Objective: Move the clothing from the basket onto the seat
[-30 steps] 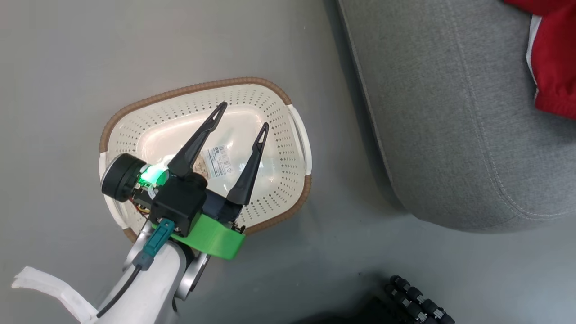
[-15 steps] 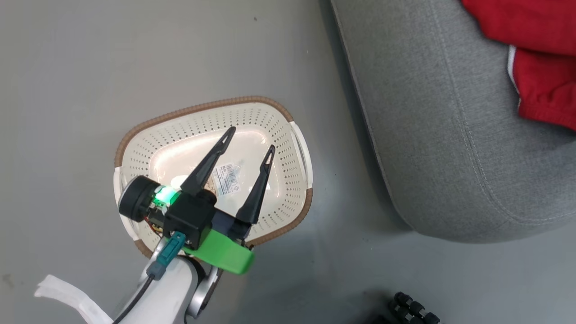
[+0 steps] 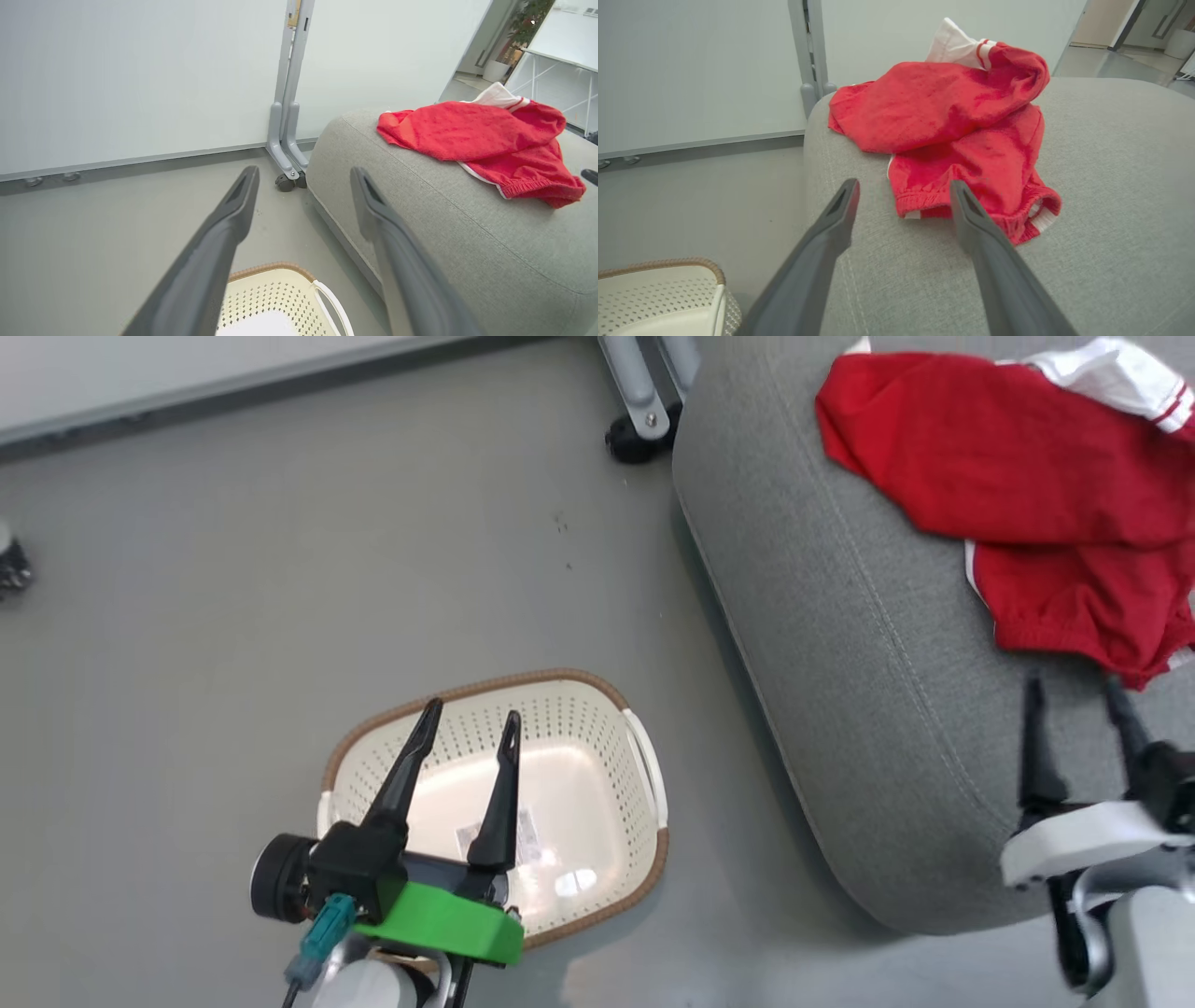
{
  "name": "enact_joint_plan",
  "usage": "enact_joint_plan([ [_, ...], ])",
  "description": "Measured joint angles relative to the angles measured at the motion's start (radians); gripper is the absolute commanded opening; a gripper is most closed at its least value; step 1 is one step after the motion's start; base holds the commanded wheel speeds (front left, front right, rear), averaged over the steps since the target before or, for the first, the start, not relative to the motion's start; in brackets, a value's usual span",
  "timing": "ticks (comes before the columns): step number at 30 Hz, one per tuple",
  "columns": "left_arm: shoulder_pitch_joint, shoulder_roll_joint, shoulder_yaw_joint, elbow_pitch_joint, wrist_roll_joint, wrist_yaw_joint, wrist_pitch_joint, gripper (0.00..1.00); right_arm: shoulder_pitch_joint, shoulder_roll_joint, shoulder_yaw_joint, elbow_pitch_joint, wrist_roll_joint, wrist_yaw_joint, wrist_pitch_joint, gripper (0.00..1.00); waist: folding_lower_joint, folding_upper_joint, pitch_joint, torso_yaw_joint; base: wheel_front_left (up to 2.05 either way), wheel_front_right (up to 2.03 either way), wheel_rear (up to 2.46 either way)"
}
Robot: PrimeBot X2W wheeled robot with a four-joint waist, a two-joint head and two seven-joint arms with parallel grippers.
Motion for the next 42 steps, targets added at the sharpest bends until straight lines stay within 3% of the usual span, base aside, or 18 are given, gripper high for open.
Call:
enact_joint_plan([
  [8, 0.170, -0.054, 0.179, -0.035, 0.037, 0.010, -0.002, 1.00, 0.077, 0.014, 0.277, -0.065, 0.088, 0.000, 0.000, 1.00, 0.0000, 0.0000, -0.171, 0.051, 0.00, 0.00, 0.00],
  [13, 0.219, -0.070, 0.283, -0.052, 0.044, 0.039, -0.002, 1.00, 0.077, -0.002, 0.360, -0.087, 0.100, 0.000, 0.000, 1.00, -0.0001, 0.0000, -0.237, 0.104, 0.00, 0.00, 0.00],
  [20, 0.314, -0.073, 0.337, -0.085, 0.074, 0.030, -0.002, 1.00, 0.104, 0.015, 0.382, -0.127, 0.087, 0.000, 0.000, 1.00, 0.0000, 0.0000, -0.318, 0.163, 0.00, 0.00, 0.00],
  [31, 0.407, -0.074, 0.335, -0.094, 0.085, 0.021, -0.002, 1.00, 0.206, 0.028, 0.339, -0.156, 0.069, 0.000, 0.000, 1.00, 0.0000, 0.0000, -0.391, 0.232, 0.00, 0.00, 0.00],
  [42, 0.416, -0.074, 0.328, -0.071, 0.094, 0.002, -0.002, 1.00, 0.221, 0.041, 0.325, -0.151, 0.058, 0.000, 0.000, 1.00, 0.0000, 0.0000, -0.407, 0.231, 0.00, 0.00, 0.00],
])
